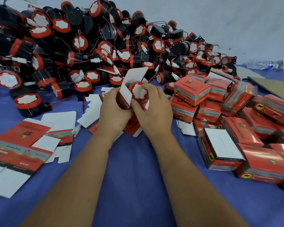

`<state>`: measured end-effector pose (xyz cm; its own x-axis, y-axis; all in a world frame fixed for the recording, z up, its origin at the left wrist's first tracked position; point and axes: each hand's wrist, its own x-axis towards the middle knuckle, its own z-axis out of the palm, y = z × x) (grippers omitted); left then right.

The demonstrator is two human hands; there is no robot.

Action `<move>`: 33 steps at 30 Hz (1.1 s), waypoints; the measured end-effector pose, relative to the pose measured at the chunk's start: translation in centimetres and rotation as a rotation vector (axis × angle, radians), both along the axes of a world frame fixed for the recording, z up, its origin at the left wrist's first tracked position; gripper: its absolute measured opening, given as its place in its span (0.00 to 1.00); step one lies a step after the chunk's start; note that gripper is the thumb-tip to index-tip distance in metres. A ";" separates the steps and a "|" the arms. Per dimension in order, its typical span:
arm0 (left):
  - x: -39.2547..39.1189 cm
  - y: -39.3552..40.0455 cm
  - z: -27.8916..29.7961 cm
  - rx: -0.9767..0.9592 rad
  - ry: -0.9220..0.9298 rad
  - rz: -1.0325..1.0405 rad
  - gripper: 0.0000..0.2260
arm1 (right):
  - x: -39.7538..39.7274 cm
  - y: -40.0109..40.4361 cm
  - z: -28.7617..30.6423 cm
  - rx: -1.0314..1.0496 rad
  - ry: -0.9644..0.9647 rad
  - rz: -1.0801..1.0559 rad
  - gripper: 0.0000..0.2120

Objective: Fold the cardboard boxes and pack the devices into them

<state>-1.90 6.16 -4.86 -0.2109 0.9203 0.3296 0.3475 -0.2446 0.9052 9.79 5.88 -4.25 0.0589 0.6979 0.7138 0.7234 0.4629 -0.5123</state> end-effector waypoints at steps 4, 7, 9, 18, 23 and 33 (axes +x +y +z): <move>-0.1 0.2 -0.2 -0.030 0.001 -0.008 0.23 | -0.1 -0.4 0.2 0.052 -0.056 -0.003 0.20; -0.2 0.4 -0.3 -0.057 -0.009 -0.039 0.21 | -0.2 -0.6 0.2 -0.003 -0.085 0.042 0.20; -0.2 0.5 -0.4 -0.066 0.009 -0.042 0.20 | -0.3 -0.5 0.0 -0.101 -0.142 0.054 0.20; 0.2 0.2 0.8 0.000 -0.255 0.062 0.15 | -0.2 -0.2 0.1 -0.125 0.309 0.070 0.05; -0.6 0.5 0.6 -0.051 -0.347 0.105 0.24 | 0.6 0.6 1.0 -0.409 0.803 0.163 0.21; -0.1 0.4 0.0 -0.103 -0.057 0.028 0.17 | 2.0 -0.1 4.1 -0.348 1.130 0.472 0.14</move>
